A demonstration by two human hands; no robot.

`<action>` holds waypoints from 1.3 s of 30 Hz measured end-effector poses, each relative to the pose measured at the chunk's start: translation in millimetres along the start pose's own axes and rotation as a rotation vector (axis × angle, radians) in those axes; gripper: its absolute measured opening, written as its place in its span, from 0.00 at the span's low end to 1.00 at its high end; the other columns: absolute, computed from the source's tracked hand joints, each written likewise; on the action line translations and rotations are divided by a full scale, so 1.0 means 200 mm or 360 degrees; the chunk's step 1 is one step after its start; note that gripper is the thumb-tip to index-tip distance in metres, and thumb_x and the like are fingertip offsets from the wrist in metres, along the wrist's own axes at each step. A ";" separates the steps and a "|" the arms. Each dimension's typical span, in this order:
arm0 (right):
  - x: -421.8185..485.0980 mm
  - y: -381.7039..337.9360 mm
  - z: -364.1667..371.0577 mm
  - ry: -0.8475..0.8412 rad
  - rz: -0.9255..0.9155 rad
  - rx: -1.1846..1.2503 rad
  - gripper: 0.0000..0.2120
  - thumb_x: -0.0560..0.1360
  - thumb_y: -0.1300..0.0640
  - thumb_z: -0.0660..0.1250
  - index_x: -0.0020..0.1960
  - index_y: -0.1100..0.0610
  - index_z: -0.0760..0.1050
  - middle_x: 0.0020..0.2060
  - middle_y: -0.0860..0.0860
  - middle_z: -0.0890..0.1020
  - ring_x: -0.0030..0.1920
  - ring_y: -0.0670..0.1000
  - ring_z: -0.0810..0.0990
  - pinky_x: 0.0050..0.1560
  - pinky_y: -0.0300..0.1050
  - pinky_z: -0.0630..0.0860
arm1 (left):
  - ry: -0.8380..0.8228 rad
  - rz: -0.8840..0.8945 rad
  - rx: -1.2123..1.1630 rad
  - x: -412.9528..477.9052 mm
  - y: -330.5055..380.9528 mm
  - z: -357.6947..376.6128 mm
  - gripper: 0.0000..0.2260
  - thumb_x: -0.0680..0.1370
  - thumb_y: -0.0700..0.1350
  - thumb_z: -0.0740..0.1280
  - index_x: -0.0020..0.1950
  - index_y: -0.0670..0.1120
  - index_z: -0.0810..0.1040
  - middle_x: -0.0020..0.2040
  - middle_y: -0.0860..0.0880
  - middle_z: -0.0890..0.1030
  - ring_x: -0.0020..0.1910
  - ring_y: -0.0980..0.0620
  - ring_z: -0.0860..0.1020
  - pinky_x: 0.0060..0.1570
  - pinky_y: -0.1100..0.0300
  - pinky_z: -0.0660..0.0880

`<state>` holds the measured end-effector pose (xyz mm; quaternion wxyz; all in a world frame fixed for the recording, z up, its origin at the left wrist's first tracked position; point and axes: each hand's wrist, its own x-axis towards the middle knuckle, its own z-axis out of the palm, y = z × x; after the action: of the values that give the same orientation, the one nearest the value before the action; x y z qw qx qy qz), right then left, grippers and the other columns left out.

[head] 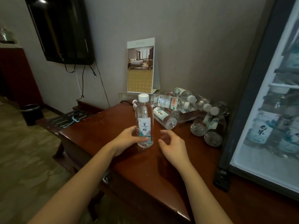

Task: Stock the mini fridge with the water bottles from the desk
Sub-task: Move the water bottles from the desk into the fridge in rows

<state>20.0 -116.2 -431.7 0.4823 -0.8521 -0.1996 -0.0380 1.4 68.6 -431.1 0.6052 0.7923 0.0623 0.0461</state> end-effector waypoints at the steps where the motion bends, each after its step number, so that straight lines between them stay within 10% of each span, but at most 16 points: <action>1: -0.01 0.00 0.00 -0.0033 -0.0056 0.0017 0.20 0.74 0.56 0.67 0.66 0.52 0.71 0.55 0.47 0.79 0.56 0.46 0.76 0.54 0.38 0.71 | -0.0043 0.0025 0.0003 -0.02 0.01 0.03 0.19 0.69 0.39 0.74 0.57 0.50 0.76 0.55 0.50 0.81 0.56 0.51 0.79 0.57 0.57 0.75; 12: -0.14 -0.03 -0.13 -0.0233 -0.0080 0.0398 0.34 0.64 0.56 0.78 0.64 0.51 0.65 0.45 0.40 0.79 0.46 0.36 0.78 0.42 0.25 0.72 | -0.0169 0.0225 0.0167 -0.25 0.05 0.30 0.22 0.69 0.35 0.74 0.61 0.46 0.75 0.56 0.48 0.81 0.55 0.51 0.80 0.54 0.62 0.76; 19: -0.34 0.05 -0.33 -0.0161 -0.0027 0.0369 0.33 0.64 0.54 0.78 0.63 0.51 0.65 0.53 0.46 0.79 0.53 0.43 0.78 0.47 0.34 0.74 | -0.0336 0.0376 0.0324 -0.38 0.14 0.49 0.21 0.68 0.40 0.75 0.59 0.52 0.75 0.53 0.54 0.81 0.50 0.64 0.79 0.46 0.71 0.74; 39: -0.91 0.28 -1.02 0.0277 0.0092 0.0561 0.24 0.71 0.64 0.70 0.64 0.53 0.68 0.54 0.47 0.80 0.56 0.48 0.79 0.54 0.39 0.77 | -0.0654 0.0788 0.0305 -0.55 0.39 1.26 0.24 0.61 0.58 0.74 0.55 0.54 0.77 0.51 0.53 0.83 0.50 0.57 0.81 0.52 0.51 0.79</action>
<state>-100.5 -368.0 -414.7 0.6402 -0.7534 -0.1363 -0.0621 -66.7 -208.6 -422.7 0.4983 0.8294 -0.2514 0.0250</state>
